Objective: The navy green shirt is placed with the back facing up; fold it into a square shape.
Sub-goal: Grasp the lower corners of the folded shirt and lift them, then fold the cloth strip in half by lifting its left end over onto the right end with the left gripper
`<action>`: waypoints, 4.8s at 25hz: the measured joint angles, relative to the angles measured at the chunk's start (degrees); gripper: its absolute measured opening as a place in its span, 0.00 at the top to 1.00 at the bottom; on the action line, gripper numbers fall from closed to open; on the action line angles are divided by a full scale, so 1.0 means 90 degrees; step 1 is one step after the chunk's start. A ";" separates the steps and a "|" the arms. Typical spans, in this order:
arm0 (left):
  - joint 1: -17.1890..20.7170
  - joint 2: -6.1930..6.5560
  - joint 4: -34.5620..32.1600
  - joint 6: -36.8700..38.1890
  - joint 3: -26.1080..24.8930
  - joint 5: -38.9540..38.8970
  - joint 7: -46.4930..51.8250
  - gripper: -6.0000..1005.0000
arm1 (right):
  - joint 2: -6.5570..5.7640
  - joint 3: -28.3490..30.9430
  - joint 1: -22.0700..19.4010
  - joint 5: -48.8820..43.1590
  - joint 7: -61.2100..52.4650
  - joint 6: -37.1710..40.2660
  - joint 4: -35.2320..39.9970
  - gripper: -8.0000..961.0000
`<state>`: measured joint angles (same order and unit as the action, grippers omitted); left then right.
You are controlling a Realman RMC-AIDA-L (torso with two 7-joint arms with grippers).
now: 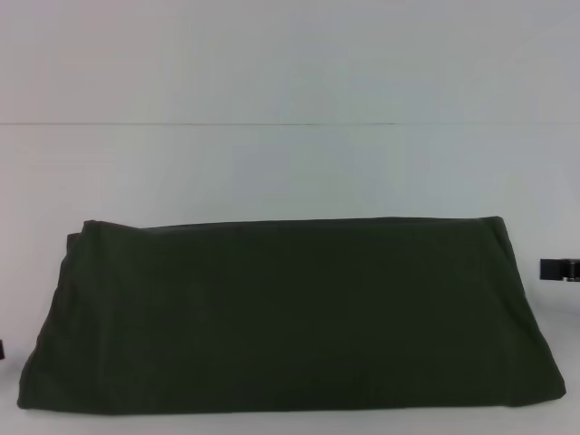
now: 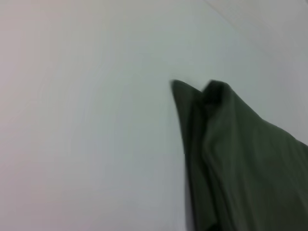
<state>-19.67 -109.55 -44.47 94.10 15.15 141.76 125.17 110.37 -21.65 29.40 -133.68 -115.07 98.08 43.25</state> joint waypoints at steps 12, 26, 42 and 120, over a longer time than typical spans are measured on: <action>-0.0286 0.0126 0.0128 0.0620 -0.0824 -0.0437 0.0156 0.29 | 0.1070 -0.0801 0.0442 0.0675 0.4579 -0.0458 -0.0580 0.04; -0.0822 0.0296 0.0484 0.0519 0.0234 -0.0388 0.0613 0.09 | 0.1100 -0.1646 0.0770 0.0702 0.6541 -0.1987 -0.1876 0.04; -0.1164 0.0135 0.0935 -0.0703 0.1329 -0.0385 0.0548 0.09 | 0.1098 -0.1694 0.0772 0.0852 0.6546 -0.1984 -0.2050 0.04; -0.1251 -0.0100 0.0995 -0.1314 0.1478 0.0245 0.0645 0.09 | 0.1076 -0.1696 0.0747 0.0822 0.6418 -0.2038 -0.2071 0.04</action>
<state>-30.93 -110.45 -35.52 82.28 28.45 143.96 130.97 120.05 -36.92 36.12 -126.29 -57.31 79.74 24.61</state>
